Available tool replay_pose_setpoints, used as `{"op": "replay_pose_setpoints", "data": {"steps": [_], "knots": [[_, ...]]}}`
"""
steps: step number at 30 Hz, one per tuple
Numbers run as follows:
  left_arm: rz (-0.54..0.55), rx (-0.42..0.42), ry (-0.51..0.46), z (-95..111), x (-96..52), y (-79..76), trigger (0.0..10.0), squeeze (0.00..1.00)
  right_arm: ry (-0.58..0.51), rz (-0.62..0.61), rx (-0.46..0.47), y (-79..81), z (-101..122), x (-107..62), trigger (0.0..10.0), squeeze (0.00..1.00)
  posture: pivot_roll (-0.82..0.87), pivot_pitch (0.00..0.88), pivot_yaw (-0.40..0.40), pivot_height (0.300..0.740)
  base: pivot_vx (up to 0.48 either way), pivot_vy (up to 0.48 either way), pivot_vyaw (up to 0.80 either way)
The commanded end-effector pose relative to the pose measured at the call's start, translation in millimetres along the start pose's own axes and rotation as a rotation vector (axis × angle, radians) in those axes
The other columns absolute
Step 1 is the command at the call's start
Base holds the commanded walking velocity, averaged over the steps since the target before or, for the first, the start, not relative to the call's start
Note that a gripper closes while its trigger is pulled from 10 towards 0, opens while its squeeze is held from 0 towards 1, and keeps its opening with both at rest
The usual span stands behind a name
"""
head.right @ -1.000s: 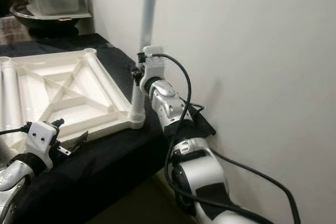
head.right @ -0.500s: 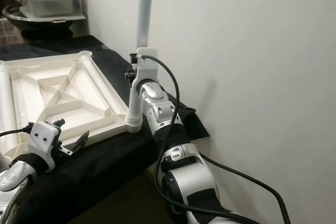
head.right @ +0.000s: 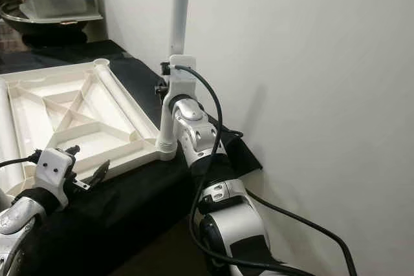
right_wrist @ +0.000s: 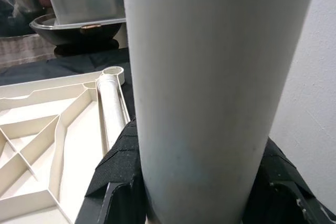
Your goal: Building children table
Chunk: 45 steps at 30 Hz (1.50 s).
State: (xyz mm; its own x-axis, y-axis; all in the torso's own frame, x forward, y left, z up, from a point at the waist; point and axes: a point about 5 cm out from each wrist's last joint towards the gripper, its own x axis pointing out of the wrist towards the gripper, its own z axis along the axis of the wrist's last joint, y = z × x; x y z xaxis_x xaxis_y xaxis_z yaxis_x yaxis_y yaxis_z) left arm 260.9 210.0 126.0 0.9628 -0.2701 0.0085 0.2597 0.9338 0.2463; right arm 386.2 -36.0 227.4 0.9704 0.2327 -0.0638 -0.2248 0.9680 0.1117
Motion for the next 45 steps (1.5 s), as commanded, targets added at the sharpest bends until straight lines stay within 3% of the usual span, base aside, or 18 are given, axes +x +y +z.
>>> {"op": "replay_pose_setpoints", "data": {"steps": [1, 22, 23, 24, 34, 38, 44, 45], "knots": [[-0.017, -0.01, 0.024, -4.5, 2.6, -4.2, 10.0, 0.0, 0.109, -0.033, 0.015, -6.1, -24.9, -2.2, 10.0, 0.0, 0.04, 0.0, -0.119, 0.74, 0.0, 0.0, 0.0], [-0.027, -0.009, 0.017, -3.5, 6.7, -4.8, 10.0, 0.0, 0.004, -0.023, 0.074, -2.9, -4.5, -10.6, 10.0, 0.0, 0.04, 0.0, -0.111, 0.74, 0.0, 0.0, 0.0], [-0.028, -0.008, 0.016, -3.5, 7.1, -4.7, 10.0, 0.0, -0.002, -0.023, 0.076, -2.9, -4.0, -11.0, 10.0, 0.66, 0.03, 0.0, -0.109, 0.74, 0.0, 0.0, 0.0], [-0.028, -0.008, 0.015, -3.6, 7.4, -4.7, 10.0, 0.0, -0.011, -0.021, 0.081, -3.0, -2.7, -11.7, 10.0, 1.0, 0.03, 0.0, -0.109, 0.74, 0.0, 0.0, 0.0], [-0.032, -0.005, 0.016, -4.0, 7.8, -4.8, 10.0, 0.0, -0.097, 0.033, 0.114, -3.0, 13.6, -16.7, 10.0, 1.0, 0.03, 0.0, -0.106, 0.74, 0.0, 0.0, 0.0], [-0.032, -0.001, 0.016, -3.6, 7.9, -2.5, 10.0, 0.0, -0.18, 0.209, 0.105, -9.3, 33.6, -23.9, 10.0, 1.0, 0.03, 0.0, -0.105, 0.74, 0.0, 0.0, 0.0], [-0.033, 0.002, 0.016, -3.9, 8.0, -1.6, 10.0, 0.0, -0.171, 0.405, 0.017, -22.5, 36.6, -27.7, 10.0, 1.0, 0.03, 0.0, -0.106, 0.74, 0.0, 0.0, 0.0], [-0.035, 0.002, 0.015, -3.9, 8.5, -1.8, 10.0, 0.0, -0.14, 0.439, -0.037, -34.8, 34.4, -24.1, 10.0, 0.37, 0.03, 0.0, -0.108, 0.74, 0.0, 0.0, 0.0]]}}
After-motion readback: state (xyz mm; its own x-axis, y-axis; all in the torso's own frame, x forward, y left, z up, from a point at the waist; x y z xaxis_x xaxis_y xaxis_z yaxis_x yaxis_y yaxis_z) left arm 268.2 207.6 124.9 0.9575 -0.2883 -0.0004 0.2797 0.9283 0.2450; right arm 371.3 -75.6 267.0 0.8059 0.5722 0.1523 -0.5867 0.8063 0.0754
